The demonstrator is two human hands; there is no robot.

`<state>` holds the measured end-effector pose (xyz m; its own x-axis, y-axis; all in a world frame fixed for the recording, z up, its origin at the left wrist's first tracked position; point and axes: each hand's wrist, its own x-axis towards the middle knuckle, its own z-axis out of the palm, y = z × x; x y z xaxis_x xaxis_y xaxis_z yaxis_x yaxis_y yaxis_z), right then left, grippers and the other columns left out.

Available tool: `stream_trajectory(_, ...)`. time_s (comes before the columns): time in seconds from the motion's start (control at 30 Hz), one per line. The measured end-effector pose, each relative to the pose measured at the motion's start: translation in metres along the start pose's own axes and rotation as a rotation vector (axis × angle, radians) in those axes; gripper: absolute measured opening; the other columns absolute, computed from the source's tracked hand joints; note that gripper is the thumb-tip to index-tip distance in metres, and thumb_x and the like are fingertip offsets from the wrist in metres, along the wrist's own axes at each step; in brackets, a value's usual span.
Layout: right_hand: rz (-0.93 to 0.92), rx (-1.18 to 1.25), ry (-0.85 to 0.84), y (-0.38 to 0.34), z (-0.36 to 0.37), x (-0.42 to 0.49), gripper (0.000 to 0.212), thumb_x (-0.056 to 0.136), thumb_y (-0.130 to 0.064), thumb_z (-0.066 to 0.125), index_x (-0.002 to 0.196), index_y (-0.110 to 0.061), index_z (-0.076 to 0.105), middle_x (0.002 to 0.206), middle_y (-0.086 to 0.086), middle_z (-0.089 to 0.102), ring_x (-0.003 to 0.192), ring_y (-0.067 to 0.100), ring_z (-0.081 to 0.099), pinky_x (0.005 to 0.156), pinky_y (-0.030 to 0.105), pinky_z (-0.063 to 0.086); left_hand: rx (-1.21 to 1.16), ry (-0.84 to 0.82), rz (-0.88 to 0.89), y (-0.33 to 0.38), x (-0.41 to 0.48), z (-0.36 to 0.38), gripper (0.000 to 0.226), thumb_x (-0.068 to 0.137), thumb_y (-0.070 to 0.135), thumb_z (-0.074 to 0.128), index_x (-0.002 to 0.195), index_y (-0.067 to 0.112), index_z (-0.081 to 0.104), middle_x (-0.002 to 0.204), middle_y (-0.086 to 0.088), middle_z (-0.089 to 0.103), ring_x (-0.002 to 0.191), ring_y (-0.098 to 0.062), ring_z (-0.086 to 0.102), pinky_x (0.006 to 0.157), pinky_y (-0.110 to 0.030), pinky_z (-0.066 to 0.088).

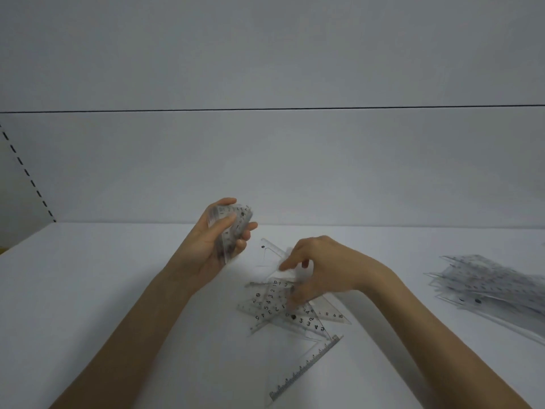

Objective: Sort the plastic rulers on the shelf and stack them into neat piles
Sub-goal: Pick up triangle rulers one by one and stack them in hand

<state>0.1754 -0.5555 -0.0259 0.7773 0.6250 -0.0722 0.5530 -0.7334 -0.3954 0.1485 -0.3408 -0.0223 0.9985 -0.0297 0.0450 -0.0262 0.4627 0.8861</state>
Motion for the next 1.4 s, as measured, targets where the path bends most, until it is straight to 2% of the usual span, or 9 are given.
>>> stream_trajectory(0.2,-0.041,0.123,0.026,0.002,0.004,0.003,0.038,0.064,-0.039,0.085,0.098,-0.031,0.069,0.097,-0.012,0.063,0.086,0.004,0.055,0.076,0.024,0.048,0.018,0.041,0.006,-0.003,0.001,0.000,0.021,0.097,0.014,0.045,0.111,0.024,0.057,0.102,-0.027,0.059,0.064,-0.017,0.061,0.055,-0.020,0.054)
stream_trajectory(0.37,-0.137,0.493,0.170,0.005,-0.009,0.000,0.007,0.079,-0.014,0.077,0.082,-0.020,0.074,0.076,0.002,0.073,0.073,0.015,0.065,0.071,0.025,0.049,0.027,0.076,-0.038,-0.003,0.001,-0.001,0.017,0.097,0.020,0.045,0.109,0.020,0.058,0.102,-0.028,0.060,0.064,-0.019,0.063,0.054,-0.021,0.055)
stream_trajectory(0.6,-0.229,0.790,0.437,-0.005,-0.006,0.001,0.006,0.084,-0.007,0.070,0.085,-0.012,0.073,0.069,-0.006,0.068,0.056,-0.001,0.055,0.052,0.007,0.036,0.178,-0.151,-0.189,-0.013,-0.008,0.009,0.042,0.087,0.036,0.049,0.122,0.011,0.052,0.104,-0.022,0.066,0.081,-0.028,0.066,0.064,-0.030,0.057)
stream_trajectory(0.83,-0.185,0.750,0.587,-0.013,0.008,0.008,0.011,0.082,-0.007,0.072,0.081,-0.018,0.074,0.068,-0.009,0.066,0.060,0.002,0.057,0.053,0.023,0.051,0.287,-0.306,-0.231,-0.017,-0.011,0.011,0.049,0.091,0.049,0.039,0.121,0.013,0.054,0.100,-0.024,0.064,0.070,-0.024,0.063,0.060,-0.027,0.054)
stream_trajectory(1.03,-0.221,0.560,0.660,-0.015,0.015,0.010,0.018,0.079,-0.012,0.077,0.088,-0.027,0.074,0.080,-0.009,0.069,0.077,0.005,0.064,0.066,0.025,0.056,0.304,-0.358,-0.205,-0.016,-0.008,0.006,0.051,0.085,0.034,0.065,0.129,0.016,0.049,0.106,-0.026,0.061,0.076,-0.025,0.060,0.057,-0.025,0.051)
stream_trajectory(1.1,-0.224,0.551,0.630,-0.013,0.013,0.011,0.028,0.080,-0.009,0.075,0.096,-0.033,0.071,0.091,-0.007,0.068,0.081,0.005,0.065,0.065,0.022,0.057,0.266,-0.306,-0.156,-0.017,-0.006,0.005,0.038,0.089,0.018,0.062,0.125,0.016,0.052,0.104,-0.028,0.061,0.072,-0.024,0.060,0.054,-0.024,0.051)
stream_trajectory(1.2,-0.151,0.387,0.536,-0.001,0.004,0.010,0.027,0.081,-0.014,0.074,0.107,-0.022,0.071,0.098,-0.006,0.066,0.083,0.005,0.062,0.068,0.019,0.051,0.135,-0.093,-0.087,-0.014,-0.001,0.002,0.029,0.087,0.007,0.055,0.114,0.016,0.057,0.097,-0.030,0.062,0.065,-0.022,0.061,0.052,-0.022,0.053)
stream_trajectory(1.33,-0.078,0.104,0.029,0.010,-0.005,0.000,0.042,0.064,-0.049,0.082,0.104,-0.038,0.070,0.109,-0.013,0.059,0.097,0.003,0.053,0.081,0.026,0.046,0.038,0.082,0.015,-0.006,0.003,-0.002,0.022,0.095,0.003,0.046,0.108,0.018,0.057,0.092,-0.025,0.063,0.061,-0.019,0.063,0.052,-0.020,0.053)
stream_trajectory(1.4,-0.067,0.045,-0.067,0.007,-0.001,0.000,0.054,0.060,-0.051,0.083,0.110,-0.037,0.067,0.115,-0.010,0.055,0.101,0.006,0.050,0.087,0.028,0.046,0.010,0.116,0.032,-0.004,0.002,-0.002,0.020,0.095,0.004,0.046,0.105,0.019,0.057,0.092,-0.024,0.063,0.062,-0.020,0.062,0.053,-0.019,0.053)
